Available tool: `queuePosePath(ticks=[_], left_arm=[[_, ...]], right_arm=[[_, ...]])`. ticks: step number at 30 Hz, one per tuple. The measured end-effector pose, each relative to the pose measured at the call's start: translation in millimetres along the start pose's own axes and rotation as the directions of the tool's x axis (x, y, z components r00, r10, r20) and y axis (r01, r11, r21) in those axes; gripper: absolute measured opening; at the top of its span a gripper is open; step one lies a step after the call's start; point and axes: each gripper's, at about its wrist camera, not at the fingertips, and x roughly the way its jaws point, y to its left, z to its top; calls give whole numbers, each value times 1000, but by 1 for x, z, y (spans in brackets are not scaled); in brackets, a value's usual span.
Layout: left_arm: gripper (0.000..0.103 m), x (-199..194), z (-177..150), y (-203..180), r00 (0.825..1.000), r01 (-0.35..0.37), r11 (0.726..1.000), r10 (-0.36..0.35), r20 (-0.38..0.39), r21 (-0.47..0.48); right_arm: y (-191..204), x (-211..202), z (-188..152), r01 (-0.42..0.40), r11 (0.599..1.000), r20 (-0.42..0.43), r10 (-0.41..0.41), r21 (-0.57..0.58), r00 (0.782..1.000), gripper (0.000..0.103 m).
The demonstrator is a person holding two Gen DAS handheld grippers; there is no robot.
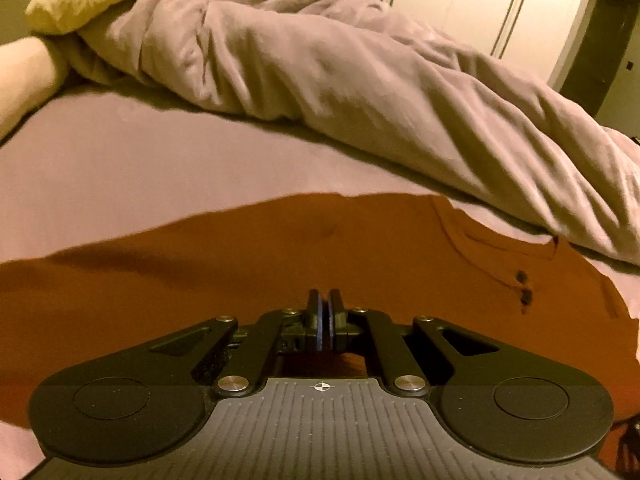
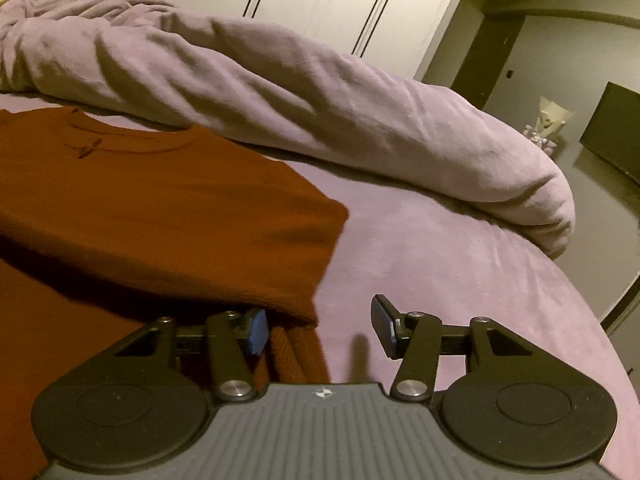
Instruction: Fold small clothes
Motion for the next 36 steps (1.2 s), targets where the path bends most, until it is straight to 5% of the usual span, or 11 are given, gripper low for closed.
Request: queuePosePath(ticks=[3, 6, 10, 15, 21, 30, 34, 36], left_arm=[[1, 4, 2, 5, 999, -44, 999, 44, 9, 17], [3, 4, 0, 13, 997, 45, 999, -46, -57, -21], [31, 3, -12, 12, 993, 76, 997, -75, -94, 5], [23, 6, -16, 10, 985, 123, 992, -127, -113, -37], [7, 9, -17, -7, 992, 87, 995, -82, -101, 42], [7, -9, -1, -7, 999, -25, 996, 21, 40, 83], [9, 9, -9, -3, 995, -80, 991, 86, -50, 110], [14, 1, -12, -1, 997, -77, 991, 79, -20, 107]], right_arm=[[8, 1, 0, 29, 999, 9, -29, -18, 1000, 58], [13, 0, -4, 30, 999, 10, -29, -45, 1000, 59], [10, -4, -4, 11, 999, 5, -10, -43, 1000, 60], [13, -11, -8, 12, 998, 14, -11, -66, 1000, 60], [19, -14, -7, 29, 995, 21, -27, -97, 999, 60], [21, -15, -8, 34, 992, 21, -32, -120, 999, 61], [19, -14, -9, 20, 990, 19, -17, -141, 1000, 64], [15, -16, -8, -2, 990, 11, 4, -141, 1000, 64]])
